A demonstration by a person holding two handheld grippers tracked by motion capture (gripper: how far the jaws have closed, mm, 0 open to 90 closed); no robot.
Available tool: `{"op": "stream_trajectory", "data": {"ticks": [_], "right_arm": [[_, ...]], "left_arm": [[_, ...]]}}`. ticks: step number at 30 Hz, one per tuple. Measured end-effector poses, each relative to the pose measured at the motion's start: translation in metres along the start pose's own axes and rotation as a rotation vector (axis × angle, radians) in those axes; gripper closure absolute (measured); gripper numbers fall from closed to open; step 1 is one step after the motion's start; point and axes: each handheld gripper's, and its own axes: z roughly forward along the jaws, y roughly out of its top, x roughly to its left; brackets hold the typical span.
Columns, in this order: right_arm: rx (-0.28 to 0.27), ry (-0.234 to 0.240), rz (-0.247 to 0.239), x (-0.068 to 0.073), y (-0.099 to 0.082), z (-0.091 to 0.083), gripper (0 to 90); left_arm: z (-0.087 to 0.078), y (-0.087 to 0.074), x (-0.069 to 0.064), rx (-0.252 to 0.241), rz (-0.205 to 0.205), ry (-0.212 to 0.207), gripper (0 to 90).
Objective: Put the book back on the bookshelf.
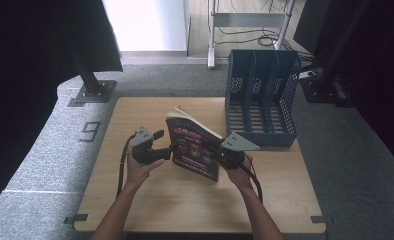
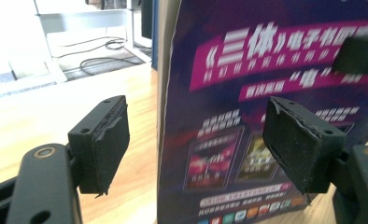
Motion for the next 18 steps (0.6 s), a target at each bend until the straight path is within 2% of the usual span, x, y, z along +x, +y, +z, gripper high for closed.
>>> {"op": "stream_trajectory", "data": {"ticks": [7, 11, 18], "right_arm": [[0.001, -0.015, 0.005, 0.001, 0.0, 0.0, 81.6], [0.001, -0.027, 0.014, 0.001, 0.0, 0.002, 81.7], [-0.003, -0.035, 0.032, -0.001, 0.0, 0.002, 81.7]], "left_arm": [[-0.008, -0.017, -0.002, 0.01, -0.015, 0.002, 22.9], [-0.012, -0.029, -0.004, 0.025, -0.004, 0.008, 22.9], [-0.015, -0.037, -0.003, 0.038, 0.002, 0.02, 22.9]]}}
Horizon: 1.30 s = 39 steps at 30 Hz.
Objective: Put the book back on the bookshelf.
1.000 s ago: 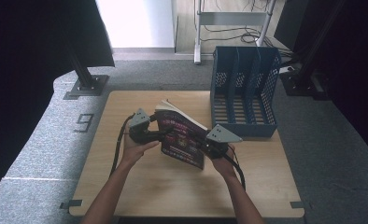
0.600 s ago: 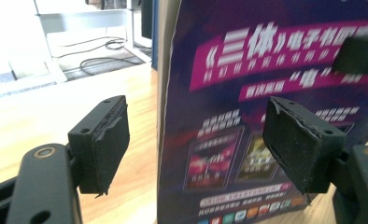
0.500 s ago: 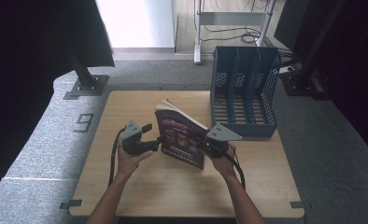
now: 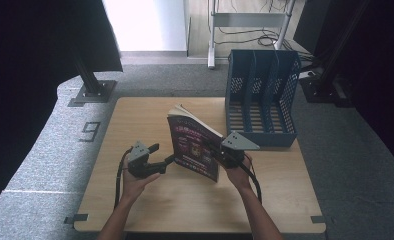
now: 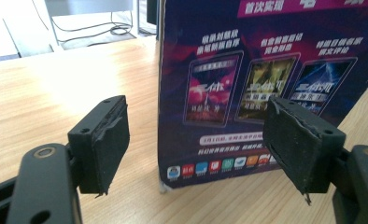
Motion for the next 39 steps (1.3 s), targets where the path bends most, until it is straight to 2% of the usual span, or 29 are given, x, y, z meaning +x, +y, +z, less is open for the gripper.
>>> {"op": "stream_trajectory", "data": {"ticks": [8, 9, 12, 22, 25, 31, 36, 39], "right_arm": [[-0.002, -0.013, 0.012, 0.001, 0.0, 0.001, 81.8], [-0.005, -0.014, 0.027, 0.001, 0.001, 0.001, 81.7], [-0.013, -0.018, 0.04, 0.0, 0.001, 0.002, 81.9], [-0.022, -0.019, 0.052, 0.003, 0.01, 0.004, 81.9], [-0.027, -0.035, 0.035, 0.004, 0.014, 0.002, 81.9], [-0.063, -0.047, 0.063, 0.0, 0.021, -0.005, 81.9], [-0.075, -0.064, 0.058, 0.0, 0.026, -0.011, 81.9], [-0.079, -0.072, 0.057, 0.0, 0.029, -0.014, 81.9]], "left_arm": [[-0.005, -0.011, 0.001, 0.027, -0.006, 0.02, 22.8], [-0.006, -0.013, 0.002, 0.029, -0.02, 0.022, 22.9], [-0.009, -0.016, 0.002, 0.03, -0.024, 0.033, 22.9], [-0.011, -0.021, 0.003, 0.056, -0.036, 0.032, 22.9], [-0.011, -0.022, 0.003, 0.06, -0.033, 0.028, 22.9], [-0.011, -0.023, 0.002, 0.065, -0.037, 0.025, 23.0], [-0.012, -0.025, 0.004, 0.068, -0.048, 0.026, 23.0], [-0.011, -0.026, 0.003, 0.075, -0.038, 0.032, 23.1]]}}
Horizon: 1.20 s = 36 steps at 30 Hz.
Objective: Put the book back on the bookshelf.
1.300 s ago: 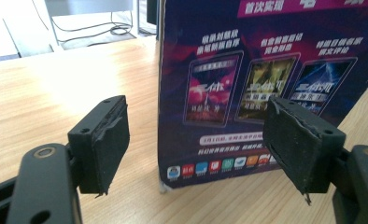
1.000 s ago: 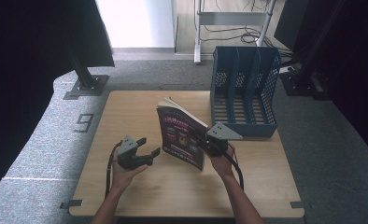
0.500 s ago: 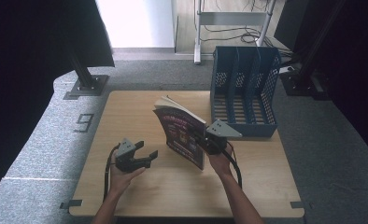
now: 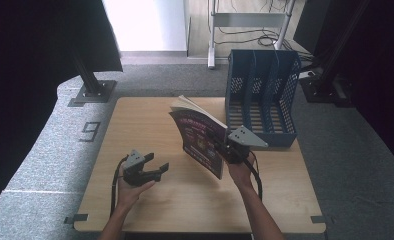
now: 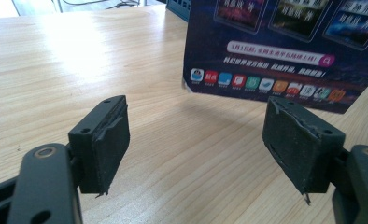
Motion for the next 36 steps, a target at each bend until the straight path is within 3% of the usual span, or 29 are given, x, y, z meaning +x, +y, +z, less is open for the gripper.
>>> {"op": "stream_trajectory", "data": {"ticks": [10, 36], "right_arm": [[-0.019, -0.043, -0.008, -0.004, 0.011, -0.006, 81.9], [-0.063, -0.081, 0.006, -0.019, 0.027, -0.015, 81.9]], "left_arm": [[0.001, -0.002, -0.004, 0.011, 0.005, -0.015, 23.1], [-0.003, -0.008, 0.001, 0.03, -0.022, -0.002, 23.0]]}}
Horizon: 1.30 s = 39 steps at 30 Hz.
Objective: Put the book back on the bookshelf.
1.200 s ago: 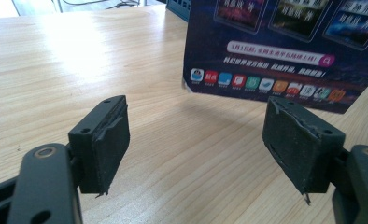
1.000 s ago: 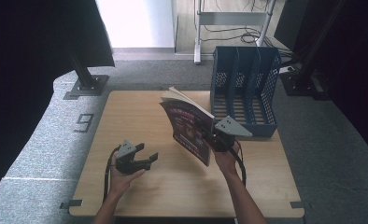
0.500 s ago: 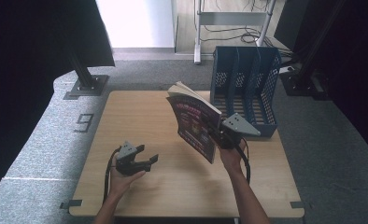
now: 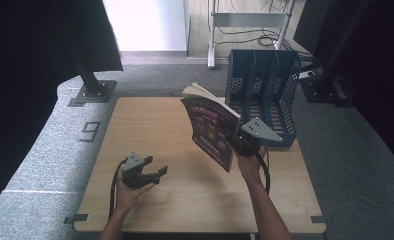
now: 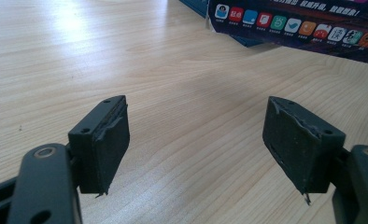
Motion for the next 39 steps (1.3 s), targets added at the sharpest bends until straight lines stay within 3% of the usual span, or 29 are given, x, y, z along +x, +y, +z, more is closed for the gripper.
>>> {"op": "stream_trajectory", "data": {"ticks": [39], "right_arm": [[-0.025, -0.083, 0.011, -0.024, 0.022, 0.0, 81.9]], "left_arm": [[-0.004, 0.002, 0.004, -0.007, -0.022, -0.003, 23.1]]}}
